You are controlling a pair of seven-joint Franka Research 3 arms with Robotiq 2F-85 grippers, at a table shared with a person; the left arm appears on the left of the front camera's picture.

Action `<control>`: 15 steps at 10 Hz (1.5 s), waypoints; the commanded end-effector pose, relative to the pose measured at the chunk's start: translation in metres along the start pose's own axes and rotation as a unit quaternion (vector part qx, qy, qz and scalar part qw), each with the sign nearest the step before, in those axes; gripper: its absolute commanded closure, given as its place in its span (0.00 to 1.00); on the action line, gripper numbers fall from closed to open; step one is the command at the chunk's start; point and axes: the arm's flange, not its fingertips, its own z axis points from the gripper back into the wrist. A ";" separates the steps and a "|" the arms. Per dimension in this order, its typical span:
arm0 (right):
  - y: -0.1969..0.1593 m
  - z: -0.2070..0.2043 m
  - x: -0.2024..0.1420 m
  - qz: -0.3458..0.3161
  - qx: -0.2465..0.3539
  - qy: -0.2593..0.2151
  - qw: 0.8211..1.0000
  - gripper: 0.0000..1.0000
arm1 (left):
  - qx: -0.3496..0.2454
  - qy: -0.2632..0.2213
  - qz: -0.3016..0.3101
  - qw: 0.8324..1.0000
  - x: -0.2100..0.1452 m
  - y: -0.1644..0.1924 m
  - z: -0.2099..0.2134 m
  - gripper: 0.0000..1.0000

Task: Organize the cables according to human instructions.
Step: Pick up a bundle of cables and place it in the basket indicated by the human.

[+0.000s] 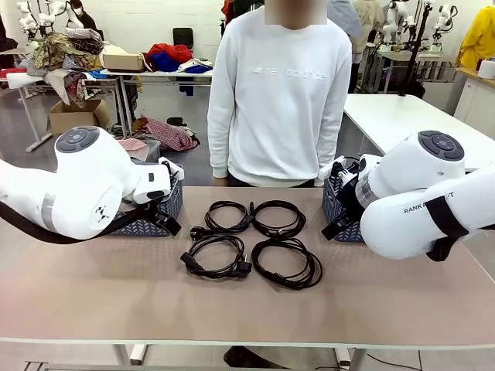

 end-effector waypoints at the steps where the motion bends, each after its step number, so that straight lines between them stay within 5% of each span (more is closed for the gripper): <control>1: -0.008 0.012 0.005 0.008 0.008 -0.008 1.000 0.00 | -0.030 -0.012 -0.006 0.999 0.004 0.008 0.018 0.00; 7: -0.055 0.081 0.011 0.049 0.102 -0.048 0.992 0.00 | -0.118 -0.040 -0.094 0.988 0.028 0.046 0.081 0.00; 15: -0.113 0.133 -0.011 0.034 0.210 -0.148 0.966 0.00 | -0.236 -0.120 -0.106 0.958 0.032 0.089 0.112 0.00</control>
